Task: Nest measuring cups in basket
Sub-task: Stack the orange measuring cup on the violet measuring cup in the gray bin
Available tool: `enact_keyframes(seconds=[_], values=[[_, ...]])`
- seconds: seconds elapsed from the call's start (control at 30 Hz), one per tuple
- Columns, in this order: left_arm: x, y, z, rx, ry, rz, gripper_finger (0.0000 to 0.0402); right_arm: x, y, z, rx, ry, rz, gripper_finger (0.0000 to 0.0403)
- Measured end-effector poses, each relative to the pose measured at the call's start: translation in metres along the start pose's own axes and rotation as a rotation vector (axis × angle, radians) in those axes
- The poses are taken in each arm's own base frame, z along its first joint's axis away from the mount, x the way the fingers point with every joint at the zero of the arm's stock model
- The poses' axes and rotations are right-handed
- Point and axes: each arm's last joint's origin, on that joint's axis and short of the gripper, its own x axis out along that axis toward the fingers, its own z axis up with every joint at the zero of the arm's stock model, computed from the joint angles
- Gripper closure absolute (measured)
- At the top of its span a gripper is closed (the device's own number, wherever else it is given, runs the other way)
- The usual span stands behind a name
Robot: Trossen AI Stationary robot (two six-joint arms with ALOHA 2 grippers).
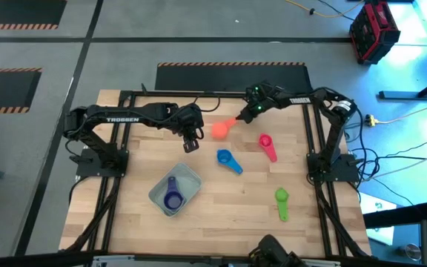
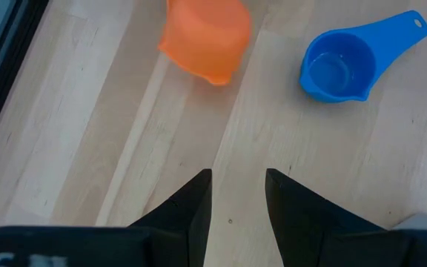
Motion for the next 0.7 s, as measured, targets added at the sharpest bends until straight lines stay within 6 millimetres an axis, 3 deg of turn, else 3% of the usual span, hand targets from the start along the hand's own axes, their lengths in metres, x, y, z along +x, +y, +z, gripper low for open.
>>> enact_keyframes(seconds=[0.4,0.7], values=[[-0.004,0.0,-0.002,0.001,0.027,-0.014,0.0281,-0.024,0.025,0.014,-0.151,-0.081,0.09,0.0403],[-0.056,0.003,0.002,-0.083,-0.091,-0.24,0.0281,-0.033,0.046,0.022,-0.331,-0.15,0.152,0.0403]])
